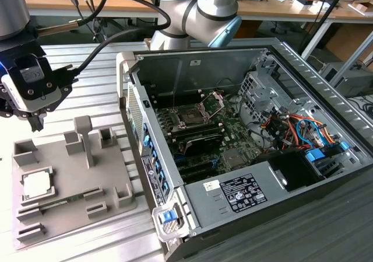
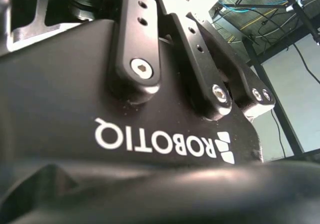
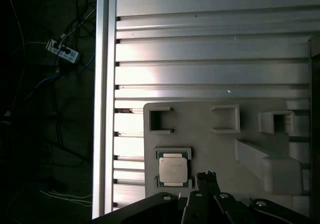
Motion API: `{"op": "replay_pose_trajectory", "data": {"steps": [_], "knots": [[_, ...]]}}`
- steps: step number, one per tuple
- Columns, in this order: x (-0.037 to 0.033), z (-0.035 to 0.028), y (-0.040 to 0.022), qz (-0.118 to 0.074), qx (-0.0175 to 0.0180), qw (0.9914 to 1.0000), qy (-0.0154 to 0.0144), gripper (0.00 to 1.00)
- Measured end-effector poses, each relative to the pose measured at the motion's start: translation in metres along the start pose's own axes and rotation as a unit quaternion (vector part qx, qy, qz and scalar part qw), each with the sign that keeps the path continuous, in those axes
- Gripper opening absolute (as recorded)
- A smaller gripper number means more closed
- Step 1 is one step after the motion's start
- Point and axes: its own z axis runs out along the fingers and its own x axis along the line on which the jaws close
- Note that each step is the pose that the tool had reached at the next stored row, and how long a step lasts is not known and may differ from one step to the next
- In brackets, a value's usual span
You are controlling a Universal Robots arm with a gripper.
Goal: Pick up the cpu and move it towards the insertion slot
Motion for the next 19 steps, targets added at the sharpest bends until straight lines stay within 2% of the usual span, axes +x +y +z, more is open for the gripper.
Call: {"op": "replay_pose_trajectory", "data": {"steps": [19], "knots": [[0.0004,0.0042,-0.0002,0.0,0.0,1.0,0.0,0.11]]}}
